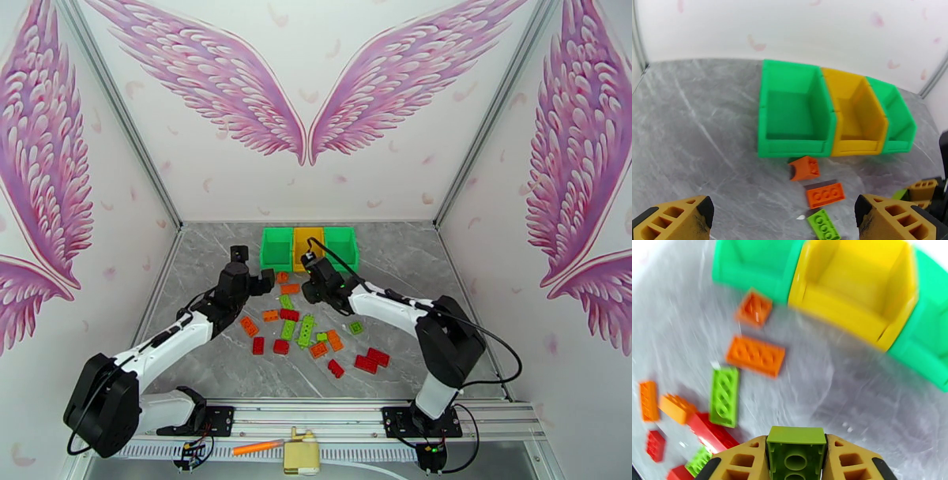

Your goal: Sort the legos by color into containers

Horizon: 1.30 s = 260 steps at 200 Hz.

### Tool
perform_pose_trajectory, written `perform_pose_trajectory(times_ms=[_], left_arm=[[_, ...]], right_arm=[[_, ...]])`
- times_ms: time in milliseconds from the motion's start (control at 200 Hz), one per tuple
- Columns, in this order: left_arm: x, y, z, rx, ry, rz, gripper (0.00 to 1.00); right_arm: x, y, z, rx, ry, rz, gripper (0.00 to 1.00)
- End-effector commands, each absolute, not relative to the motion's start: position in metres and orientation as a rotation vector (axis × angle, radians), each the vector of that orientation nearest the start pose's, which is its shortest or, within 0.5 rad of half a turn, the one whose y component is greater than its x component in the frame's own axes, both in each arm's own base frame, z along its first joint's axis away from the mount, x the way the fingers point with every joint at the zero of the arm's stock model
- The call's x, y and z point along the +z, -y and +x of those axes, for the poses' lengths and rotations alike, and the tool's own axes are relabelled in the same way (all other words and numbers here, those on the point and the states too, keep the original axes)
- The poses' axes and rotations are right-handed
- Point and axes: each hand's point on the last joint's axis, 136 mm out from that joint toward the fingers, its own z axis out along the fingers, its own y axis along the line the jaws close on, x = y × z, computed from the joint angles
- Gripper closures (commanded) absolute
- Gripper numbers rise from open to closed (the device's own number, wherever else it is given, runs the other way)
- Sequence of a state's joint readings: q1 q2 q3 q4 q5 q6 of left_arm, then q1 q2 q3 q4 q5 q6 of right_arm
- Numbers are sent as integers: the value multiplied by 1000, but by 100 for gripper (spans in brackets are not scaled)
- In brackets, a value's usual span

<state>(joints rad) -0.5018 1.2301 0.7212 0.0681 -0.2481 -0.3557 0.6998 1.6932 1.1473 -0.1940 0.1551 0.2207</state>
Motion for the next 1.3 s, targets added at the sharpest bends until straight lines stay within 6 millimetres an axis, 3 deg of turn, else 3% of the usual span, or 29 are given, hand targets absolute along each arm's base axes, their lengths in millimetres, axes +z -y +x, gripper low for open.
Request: perform_pose_trajectory(times_ms=[0, 250, 420, 630, 880, 1010, 1100, 1184, 1294], left_arm=[[217, 172, 352, -359, -1894, 142, 1], [233, 206, 323, -412, -1783, 376, 1], [233, 218, 313, -428, -1773, 468, 1], [230, 220, 313, -429, -1775, 477, 1], [228, 222, 314, -427, -1773, 482, 1], [229, 218, 314, -410, -1775, 462, 1], [228, 210, 317, -379, -1796, 411, 1], [222, 194, 323, -306, -1855, 314, 1], [208, 150, 327, -141, -1952, 50, 1]], right_arm=[[170, -279, 408, 322, -2086, -380, 72], [174, -286, 462, 389, -2056, -304, 72], [157, -292, 501, 361, -2087, -262, 72], [131, -293, 533, 397, -2185, -136, 71], [125, -302, 549, 422, -2227, -91, 67], [129, -299, 549, 395, -2227, -100, 50], [139, -298, 547, 393, -2212, -119, 43], [151, -298, 541, 406, -2196, -149, 38], [166, -296, 527, 435, -2148, -204, 25]])
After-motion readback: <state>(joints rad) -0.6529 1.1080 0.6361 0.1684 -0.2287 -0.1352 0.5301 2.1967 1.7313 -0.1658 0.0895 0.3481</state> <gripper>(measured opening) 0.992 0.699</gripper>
